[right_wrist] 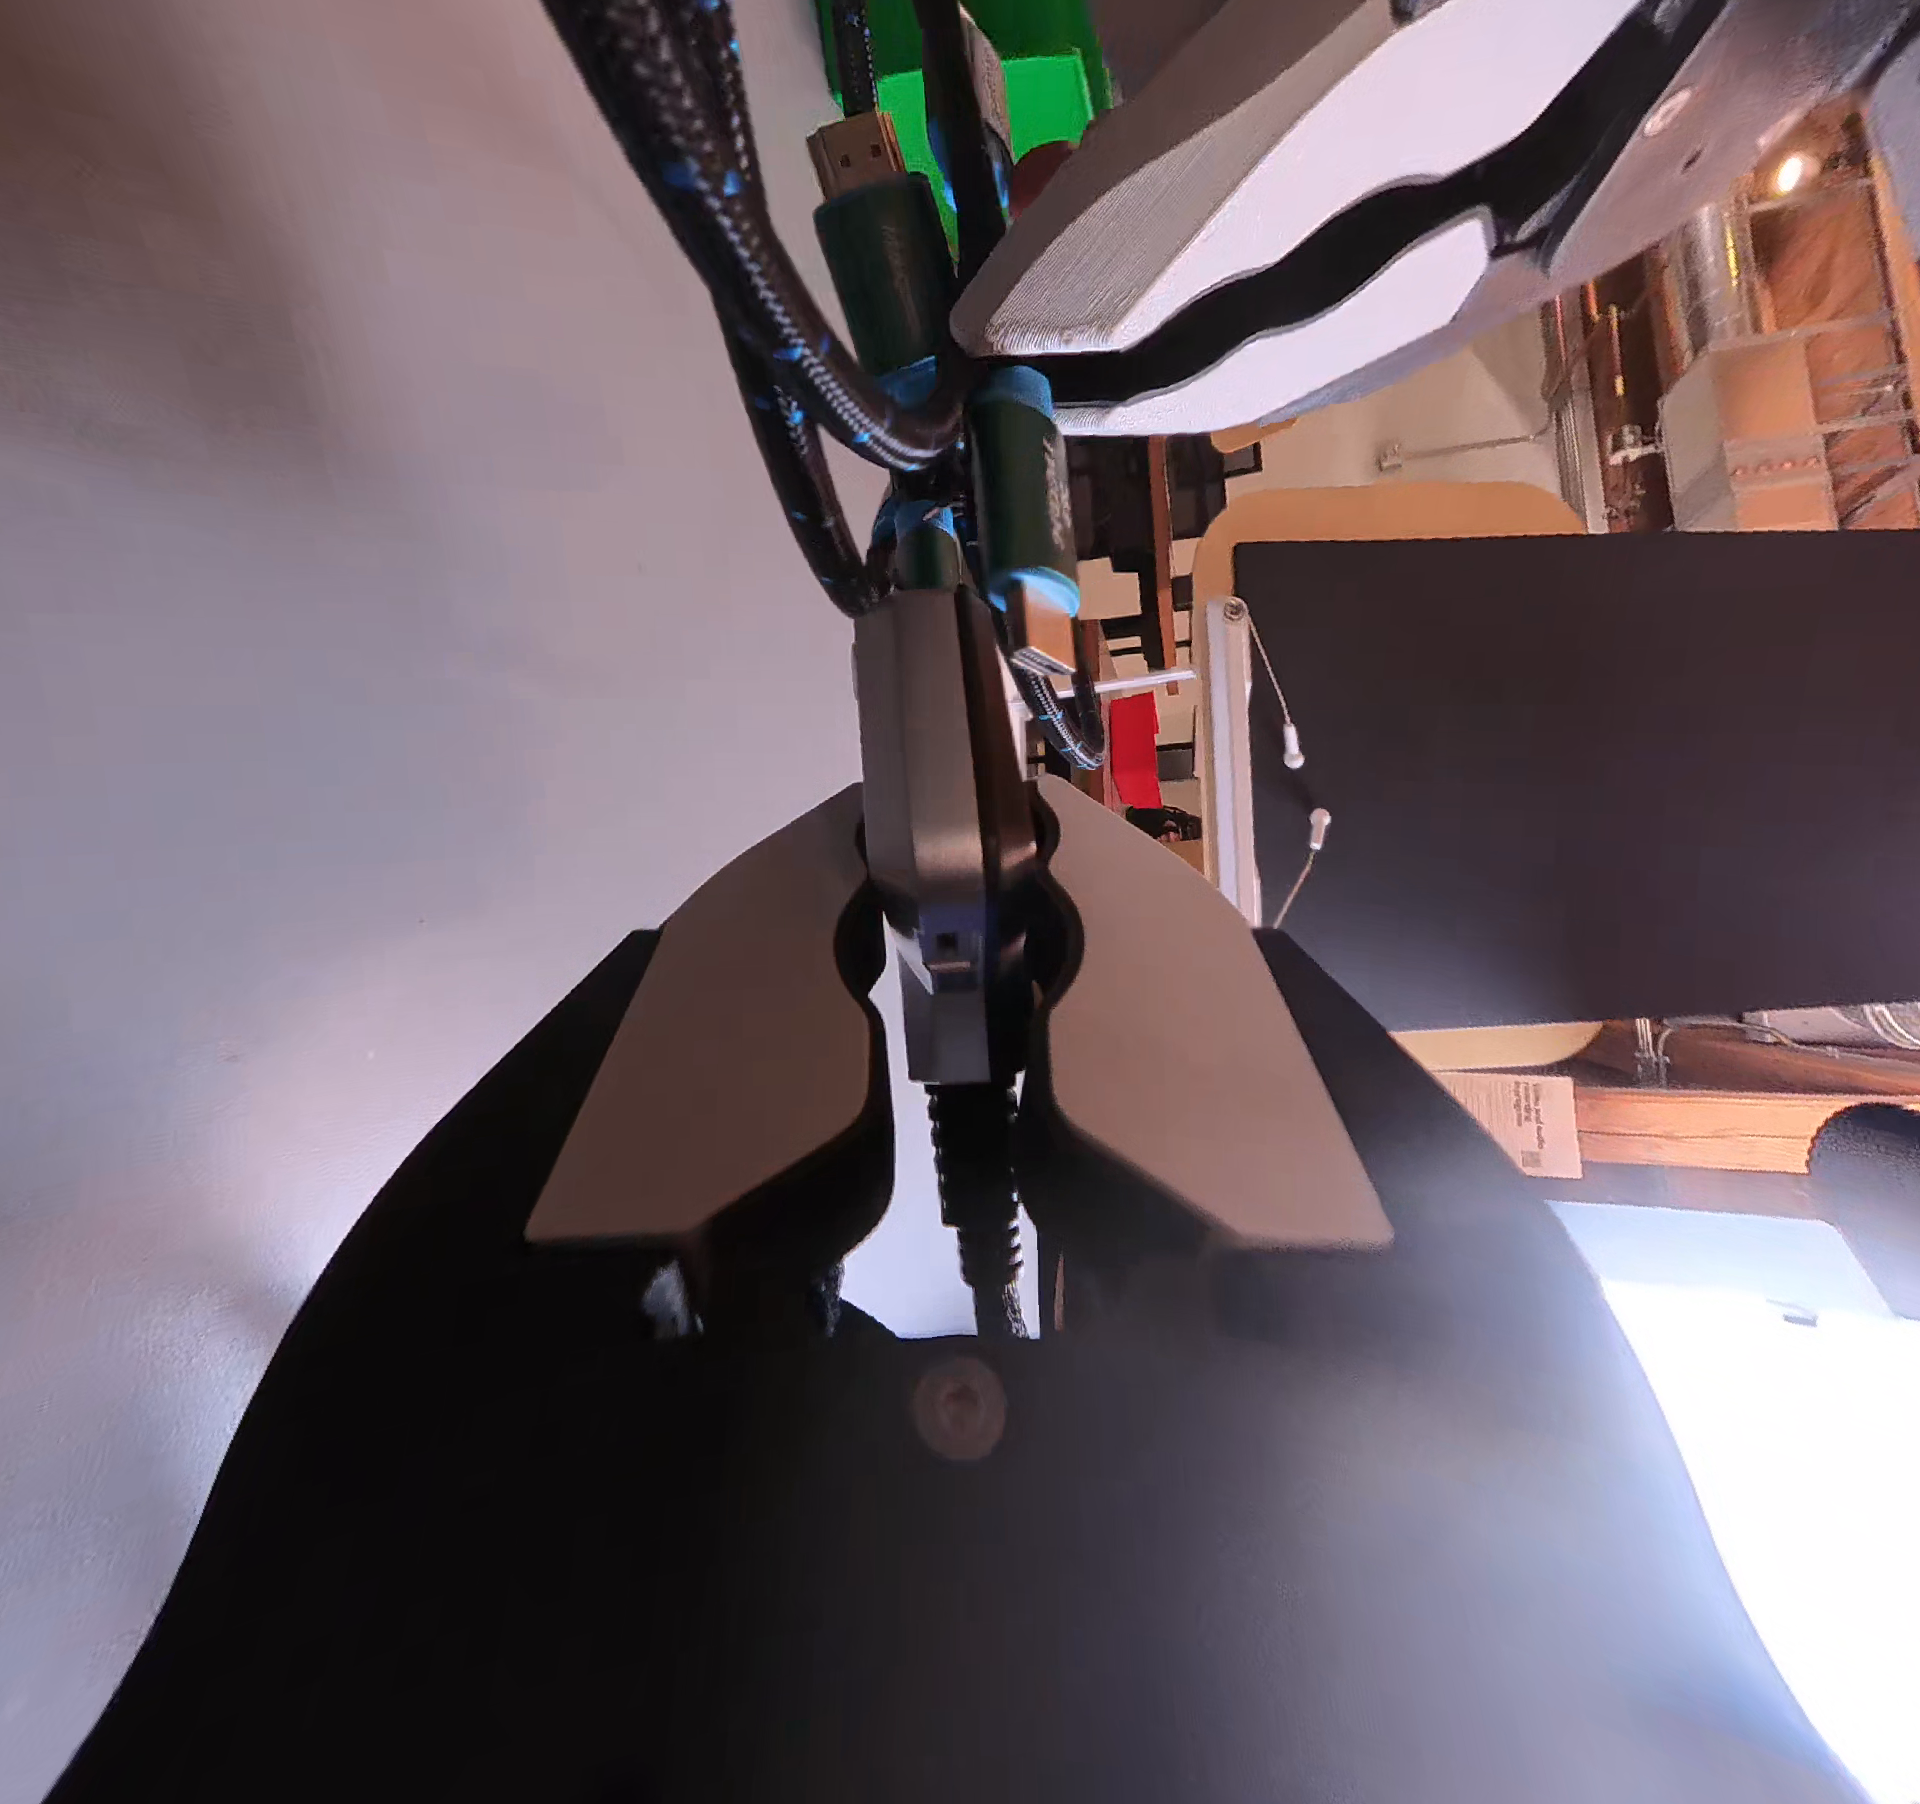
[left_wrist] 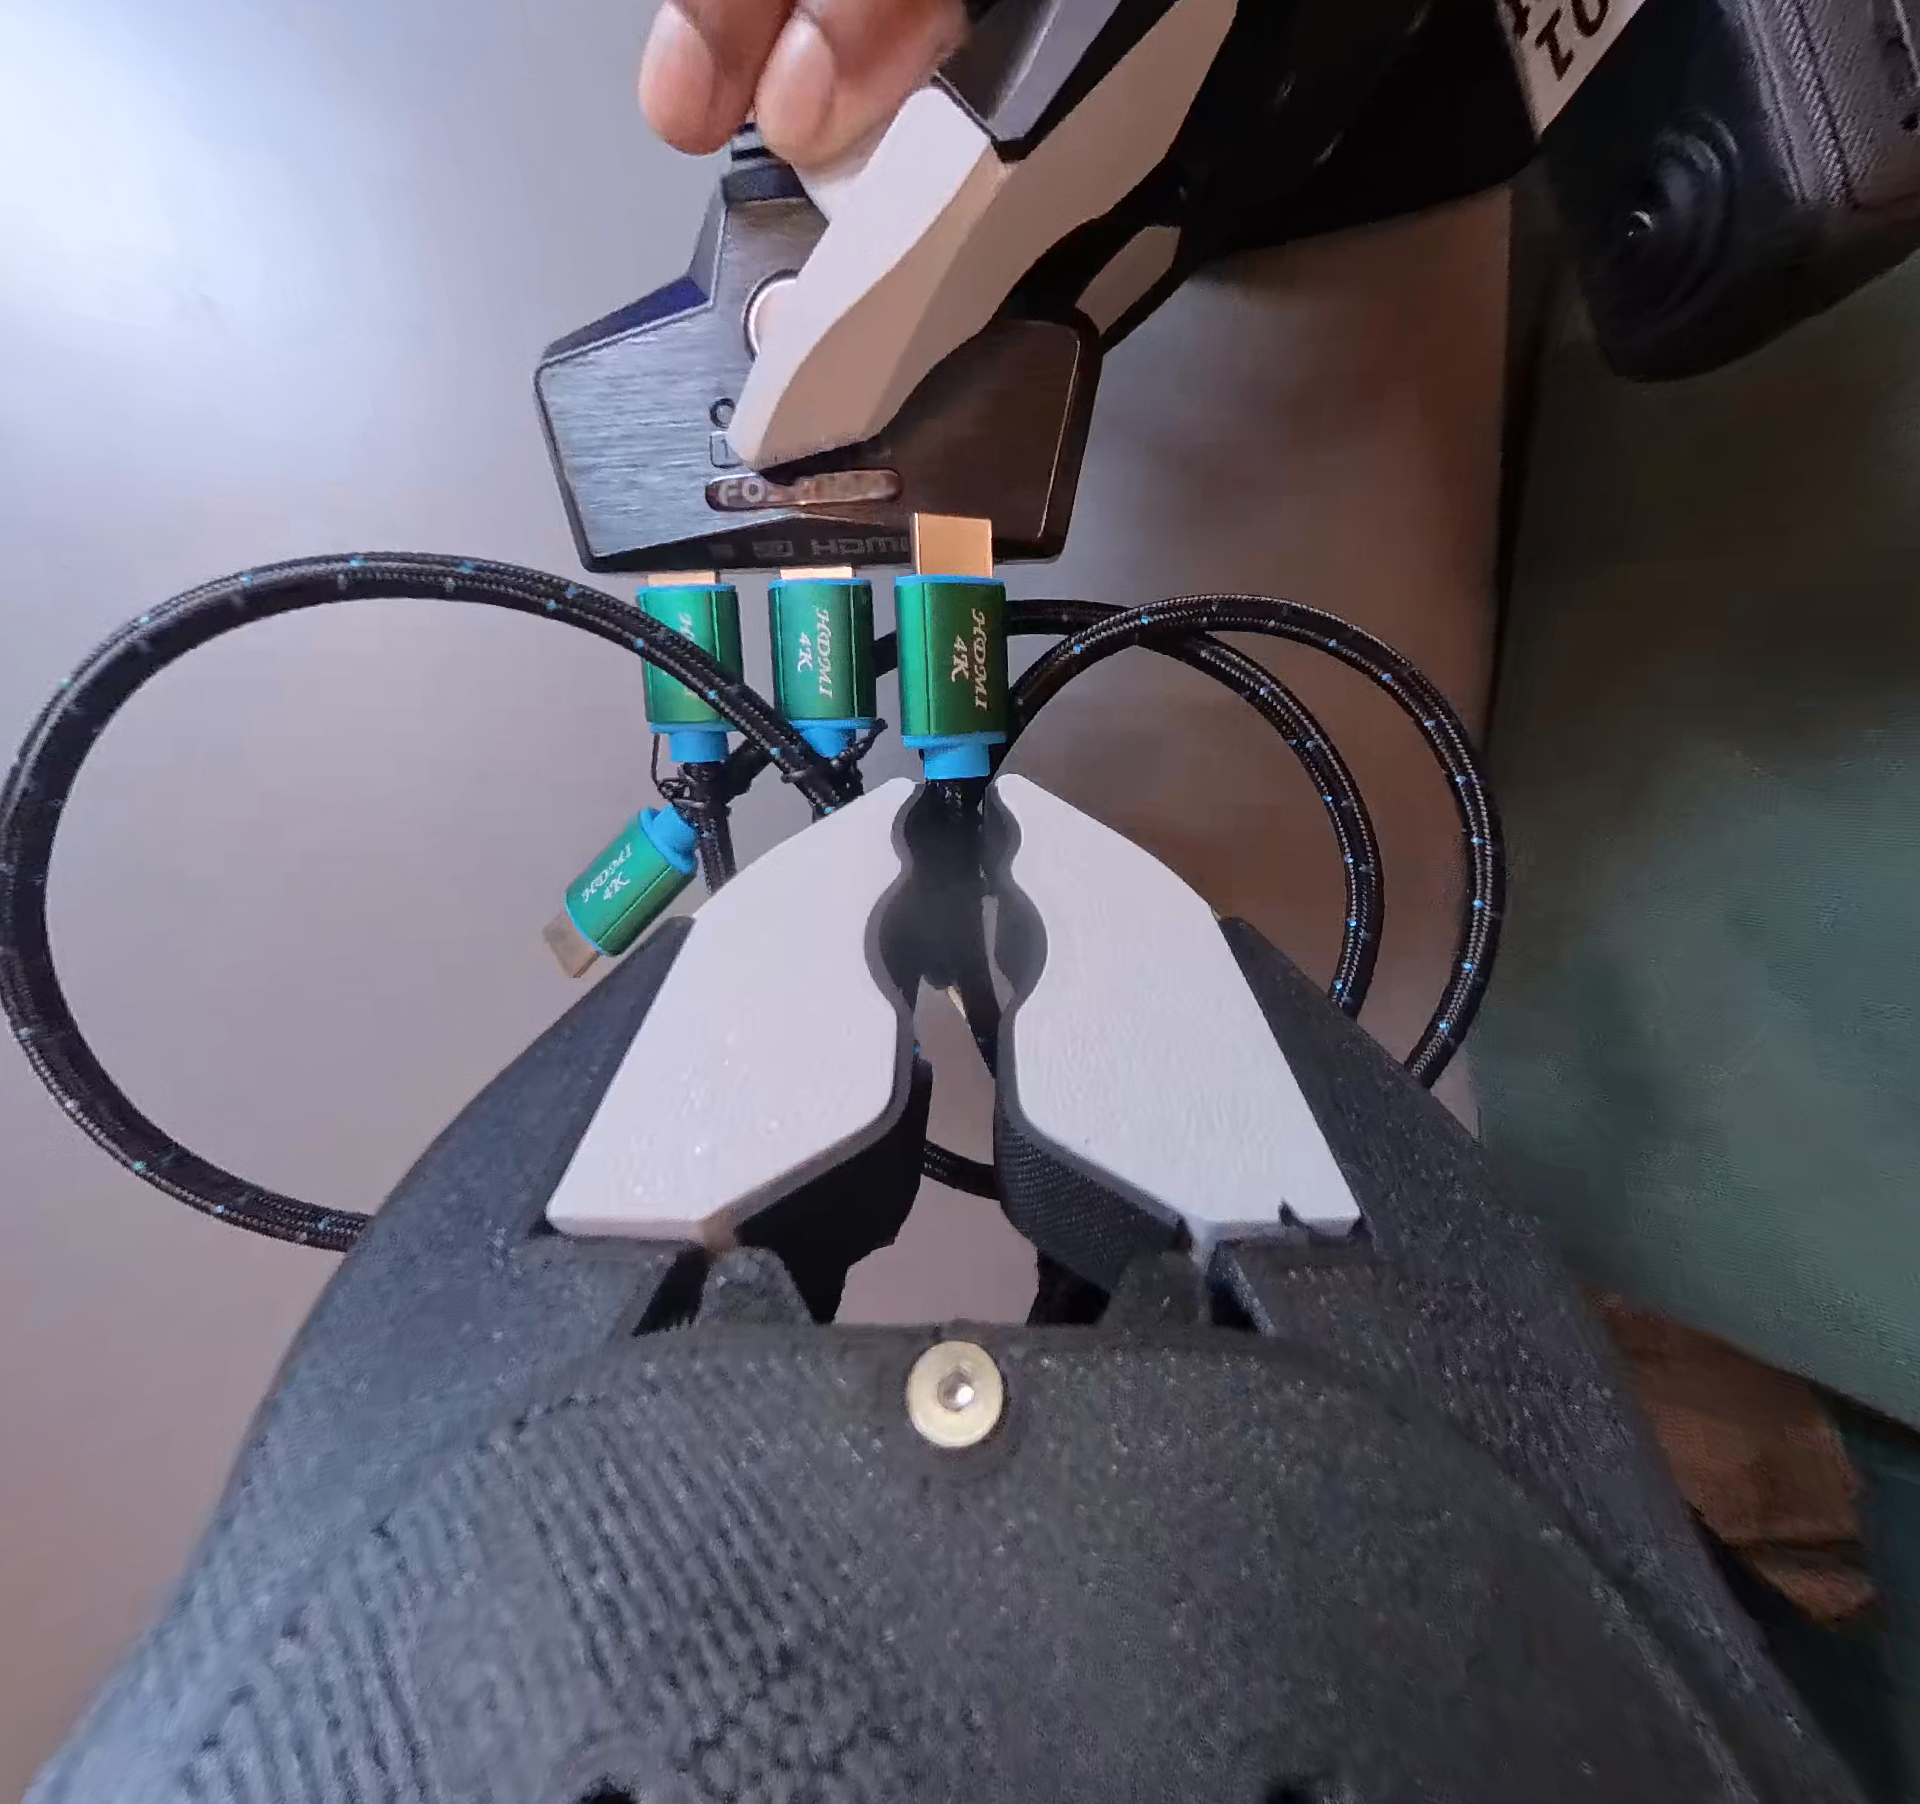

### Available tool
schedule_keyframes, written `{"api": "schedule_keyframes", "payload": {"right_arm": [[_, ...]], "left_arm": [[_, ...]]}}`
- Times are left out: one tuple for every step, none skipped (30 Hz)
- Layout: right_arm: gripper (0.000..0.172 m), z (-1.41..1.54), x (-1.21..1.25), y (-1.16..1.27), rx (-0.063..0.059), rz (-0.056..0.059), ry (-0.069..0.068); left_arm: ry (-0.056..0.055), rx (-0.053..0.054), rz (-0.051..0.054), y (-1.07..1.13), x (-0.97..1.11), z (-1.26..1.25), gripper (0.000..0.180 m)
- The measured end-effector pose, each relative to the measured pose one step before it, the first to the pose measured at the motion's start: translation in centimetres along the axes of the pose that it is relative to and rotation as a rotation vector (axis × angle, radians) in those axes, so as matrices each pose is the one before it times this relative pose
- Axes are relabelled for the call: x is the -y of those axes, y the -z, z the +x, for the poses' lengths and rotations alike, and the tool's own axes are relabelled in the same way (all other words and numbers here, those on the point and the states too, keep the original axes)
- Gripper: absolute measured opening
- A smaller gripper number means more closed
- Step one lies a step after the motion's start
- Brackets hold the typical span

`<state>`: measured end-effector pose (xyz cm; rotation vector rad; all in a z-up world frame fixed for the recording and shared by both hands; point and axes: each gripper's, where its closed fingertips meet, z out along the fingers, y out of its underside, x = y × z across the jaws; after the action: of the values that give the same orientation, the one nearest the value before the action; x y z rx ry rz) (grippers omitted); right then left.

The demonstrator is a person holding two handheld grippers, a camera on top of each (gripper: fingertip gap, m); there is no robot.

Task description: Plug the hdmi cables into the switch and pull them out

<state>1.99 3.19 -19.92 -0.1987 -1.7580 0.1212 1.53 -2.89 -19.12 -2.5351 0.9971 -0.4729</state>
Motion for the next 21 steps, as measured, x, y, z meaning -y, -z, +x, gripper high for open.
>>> {"api": "schedule_keyframes", "payload": {"right_arm": [[0.023, -0.311, 0.12, -0.096, 0.0099, 0.0025, 0.0067], [0.023, -0.324, 0.12, -0.089, 0.0108, 0.0015, 0.0054], [0.023, -0.317, 0.098, -0.104, 0.01, -0.0001, 0.0067], [0.023, -0.284, 0.07, -0.094, 0.0089, -0.0002, 0.0072], [0.023, -0.241, 0.048, -0.082, 0.0089, -0.001, 0.0072], [0.023, -0.208, 0.001, -0.091, 0.009, -0.003, 0.0061], [0.023, -0.177, -0.042, -0.088, 0.0079, -0.0044, 0.0046], [0.023, -0.14, -0.058, -0.068, 0.0057, -0.0042, 0.0046], [0.023, -0.111, -0.059, -0.048, 0.0044, -0.0037, 0.0041], [0.023, -0.098, -0.068, -0.026, 0.0042, -0.0031, 0.0018], [0.023, -0.042, -0.059, -0.017, 0.0014, -0.002, 0.0007], [0.023, 0.022, -0.03, 0.008, -0.0011, -0.0009, -0.0006], [0.023, 0.059, 0.0, 0.021, -0.0013, -0.0006, -0.0022], [0.023, 0.031, 0.003, 0.0, 0.0, -0.0011, -0.0016], [0.023, -0.014, -0.003, -0.027, 0.0012, -0.0019, 0.0006], [0.023, -0.061, -0.014, -0.04, 0.0014, -0.0028, 0.0038], [0.023, -0.07, -0.02, -0.053, 0.0014, -0.0031, 0.0048], [0.024, -0.073, -0.019, -0.048, 0.0025, -0.0026, 0.0022], [0.024, -0.047, 0.0, -0.035, 0.002, -0.0015, -0.0001], [0.023, 0.007, 0.007, -0.016, -0.0006, -0.0004, -0.0007], [0.024, 0.065, 0.005, 0.015, -0.0028, -0.0001, -0.0027]], "left_arm": [[0.002, -0.0147, -0.0228, -0.302, -0.348, 0.113, 0.01], [0.0008, -0.0067, -0.0188, -0.298, -0.292, 0.007, 0.01], [0.0023, -0.0004, -0.0143, -0.294, -0.224, -0.089, 0.01], [0.0025, -0.002, -0.0094, -0.28, -0.164, -0.073, 0.01], [0.0035, -0.0034, -0.0051, -0.274, -0.134, -0.059, 0.01], [0.0, -0.0009, -0.0003, -0.239, -0.102, -0.063, 0.01], [-0.0042, 0.0001, 0.0002, -0.203, -0.123, -0.029, 0.011], [-0.0056, 0.0015, 0.0019, -0.169, -0.12, -0.027, 0.013], [-0.0041, 0.0056, 0.0065, -0.142, -0.049, -0.056, 0.013], [-0.0047, 0.0058, 0.0082, -0.099, -0.025, -0.001, 0.015], [-0.0067, 0.0112, 0.0071, -0.03, -0.026, -0.017, 0.021], [-0.0106, 0.0236, 0.0058, 0.088, -0.056, -0.176, 0.025], [-0.0165, 0.0119, 0.0177, 0.204, 0.089, 0.004, 0.028], [-0.0122, 0.0086, 0.0311, 0.25, 0.299, 0.014, 0.028], [-0.0021, 0.0203, 0.035, 0.267, 0.389, -0.187, 0.027], [0.0018, 0.0184, 0.0257, 0.202, 0.313, -0.164, 0.026], [-0.0041, 0.0212, 0.0193, 0.088, 0.252, -0.126, 0.025], [-0.0121, 0.0298, 0.0146, -0.005, 0.222, -0.157, 0.024], [-0.0173, 0.0255, 0.003, -0.131, 0.053, -0.048, 0.023], [-0.0162, 0.0254, -0.0028, -0.227, -0.012, -0.05, 0.023], [-0.0175, 0.0259, -0.0031, -0.28, -0.018, -0.072, 0.023]]}}
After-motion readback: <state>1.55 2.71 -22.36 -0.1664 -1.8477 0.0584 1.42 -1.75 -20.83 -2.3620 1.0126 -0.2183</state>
